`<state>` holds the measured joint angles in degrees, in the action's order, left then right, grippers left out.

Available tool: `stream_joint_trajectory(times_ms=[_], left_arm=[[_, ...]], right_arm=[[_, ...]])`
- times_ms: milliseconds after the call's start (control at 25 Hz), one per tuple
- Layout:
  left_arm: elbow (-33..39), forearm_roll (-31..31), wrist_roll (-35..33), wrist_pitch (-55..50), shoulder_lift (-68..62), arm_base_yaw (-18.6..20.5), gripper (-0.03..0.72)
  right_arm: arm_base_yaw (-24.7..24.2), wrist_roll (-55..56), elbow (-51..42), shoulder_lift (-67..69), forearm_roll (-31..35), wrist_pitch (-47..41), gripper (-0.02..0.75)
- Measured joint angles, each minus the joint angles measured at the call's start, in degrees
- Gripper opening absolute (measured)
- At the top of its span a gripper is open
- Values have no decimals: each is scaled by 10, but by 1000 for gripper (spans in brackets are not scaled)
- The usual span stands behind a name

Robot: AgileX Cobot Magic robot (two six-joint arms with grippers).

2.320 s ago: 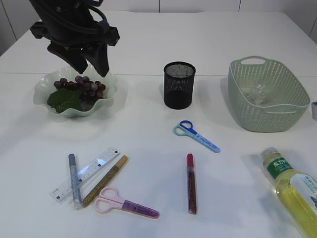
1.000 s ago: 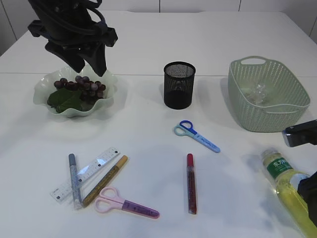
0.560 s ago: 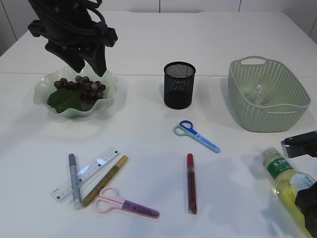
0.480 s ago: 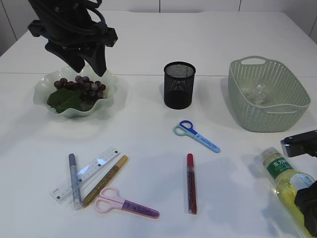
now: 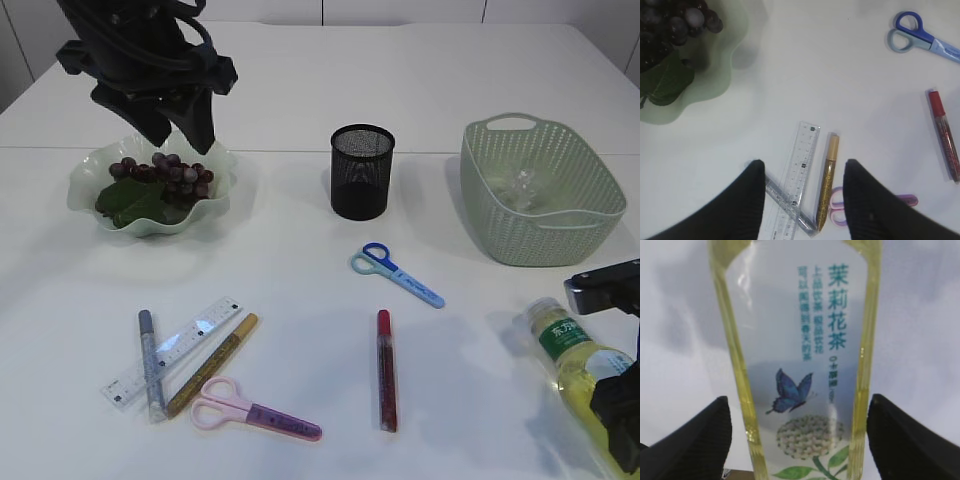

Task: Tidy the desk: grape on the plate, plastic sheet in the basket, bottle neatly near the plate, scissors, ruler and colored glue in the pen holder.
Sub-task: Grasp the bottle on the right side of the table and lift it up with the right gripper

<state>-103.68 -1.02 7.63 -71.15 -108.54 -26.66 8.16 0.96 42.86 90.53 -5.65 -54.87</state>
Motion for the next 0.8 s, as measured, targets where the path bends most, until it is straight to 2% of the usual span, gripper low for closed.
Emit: stream_joint_trajectory(times_ms=[360,800], left_arm=[[0,0,0,0,0,0,372],[0,0,0,0,0,0,372]], right_arm=[[0,0,-30,0,0,42,640],[0,0,-30,36,0,55,638]])
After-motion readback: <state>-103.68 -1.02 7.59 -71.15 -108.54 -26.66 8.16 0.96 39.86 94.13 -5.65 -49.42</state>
